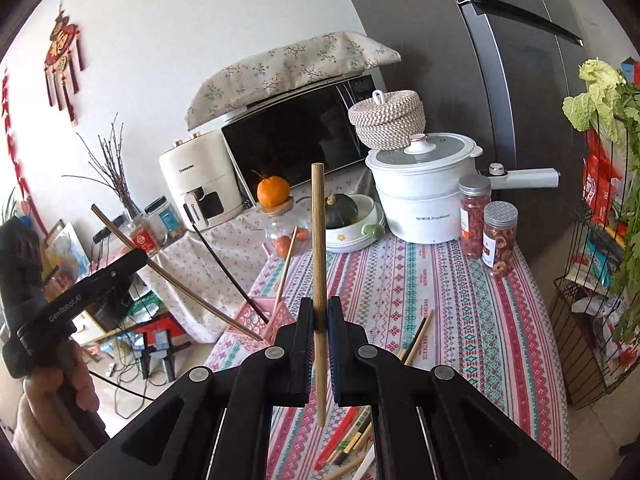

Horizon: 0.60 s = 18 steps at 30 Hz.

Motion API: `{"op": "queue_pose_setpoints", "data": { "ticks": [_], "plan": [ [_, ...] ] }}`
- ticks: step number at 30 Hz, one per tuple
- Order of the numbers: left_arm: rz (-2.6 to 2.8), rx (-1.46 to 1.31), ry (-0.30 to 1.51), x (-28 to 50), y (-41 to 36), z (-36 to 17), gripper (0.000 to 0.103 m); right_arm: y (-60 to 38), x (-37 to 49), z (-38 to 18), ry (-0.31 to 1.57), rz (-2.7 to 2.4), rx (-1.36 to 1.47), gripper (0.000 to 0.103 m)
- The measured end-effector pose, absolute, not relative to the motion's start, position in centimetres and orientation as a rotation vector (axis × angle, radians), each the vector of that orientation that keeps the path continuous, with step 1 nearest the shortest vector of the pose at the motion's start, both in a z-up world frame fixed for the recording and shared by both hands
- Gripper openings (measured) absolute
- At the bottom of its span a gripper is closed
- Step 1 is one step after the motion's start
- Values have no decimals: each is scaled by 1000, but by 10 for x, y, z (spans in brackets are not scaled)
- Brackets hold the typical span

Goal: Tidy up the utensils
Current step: 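Lift both grippers' chopsticks and carry them over the pink holder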

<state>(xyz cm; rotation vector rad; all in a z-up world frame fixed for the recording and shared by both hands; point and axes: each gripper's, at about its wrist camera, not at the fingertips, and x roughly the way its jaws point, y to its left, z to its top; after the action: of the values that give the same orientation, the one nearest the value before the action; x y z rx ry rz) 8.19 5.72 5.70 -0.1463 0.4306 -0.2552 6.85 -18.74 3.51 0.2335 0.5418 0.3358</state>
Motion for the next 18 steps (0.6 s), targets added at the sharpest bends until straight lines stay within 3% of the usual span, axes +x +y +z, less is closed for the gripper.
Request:
{"op": "queue_pose_setpoints", "data": {
  "ticks": [18],
  "plan": [
    [-140, -141, 676, 154, 72, -8, 10, -170, 80, 24, 561, 344, 202, 7]
  ]
}}
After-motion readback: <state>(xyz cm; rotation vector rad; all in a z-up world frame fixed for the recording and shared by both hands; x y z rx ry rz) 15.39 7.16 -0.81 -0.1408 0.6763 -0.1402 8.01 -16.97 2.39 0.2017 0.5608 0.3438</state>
